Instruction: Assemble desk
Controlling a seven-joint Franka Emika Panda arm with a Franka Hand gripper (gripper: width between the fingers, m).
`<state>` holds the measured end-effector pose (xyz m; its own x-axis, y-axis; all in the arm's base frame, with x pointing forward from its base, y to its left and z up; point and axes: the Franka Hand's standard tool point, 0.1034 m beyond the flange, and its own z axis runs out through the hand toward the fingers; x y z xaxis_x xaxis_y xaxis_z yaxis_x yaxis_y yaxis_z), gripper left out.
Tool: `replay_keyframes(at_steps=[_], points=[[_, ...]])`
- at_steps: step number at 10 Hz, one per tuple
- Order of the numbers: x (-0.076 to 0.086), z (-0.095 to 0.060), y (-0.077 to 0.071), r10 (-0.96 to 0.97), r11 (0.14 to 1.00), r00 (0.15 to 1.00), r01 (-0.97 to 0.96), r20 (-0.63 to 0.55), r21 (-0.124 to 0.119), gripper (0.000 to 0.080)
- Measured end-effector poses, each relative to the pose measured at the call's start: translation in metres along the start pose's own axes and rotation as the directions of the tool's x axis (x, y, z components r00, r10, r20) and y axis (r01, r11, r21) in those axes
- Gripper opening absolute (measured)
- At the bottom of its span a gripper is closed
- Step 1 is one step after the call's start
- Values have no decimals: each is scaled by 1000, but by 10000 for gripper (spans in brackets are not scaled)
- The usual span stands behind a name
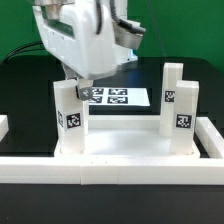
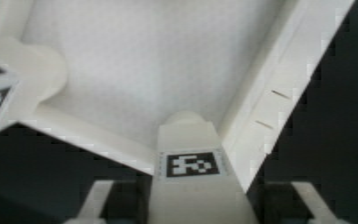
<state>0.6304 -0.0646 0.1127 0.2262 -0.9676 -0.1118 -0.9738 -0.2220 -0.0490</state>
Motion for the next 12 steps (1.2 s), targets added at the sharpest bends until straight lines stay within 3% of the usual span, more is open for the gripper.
replay_keyframes(at_steps=[3, 4, 5, 6, 10, 12], points=[[0, 1, -1, 48, 999, 999, -48, 3, 7, 289], [0, 1, -1, 27, 1000, 1000, -27, 3, 7, 504], [0, 1, 0, 20, 1000, 1000, -20, 4, 6, 504], [1, 1, 0, -44, 999, 999, 44, 3, 5, 618], [2, 2, 1, -306, 952, 952, 306, 1, 4, 648], [5, 1, 1, -539, 843, 843, 538, -13, -24, 649]])
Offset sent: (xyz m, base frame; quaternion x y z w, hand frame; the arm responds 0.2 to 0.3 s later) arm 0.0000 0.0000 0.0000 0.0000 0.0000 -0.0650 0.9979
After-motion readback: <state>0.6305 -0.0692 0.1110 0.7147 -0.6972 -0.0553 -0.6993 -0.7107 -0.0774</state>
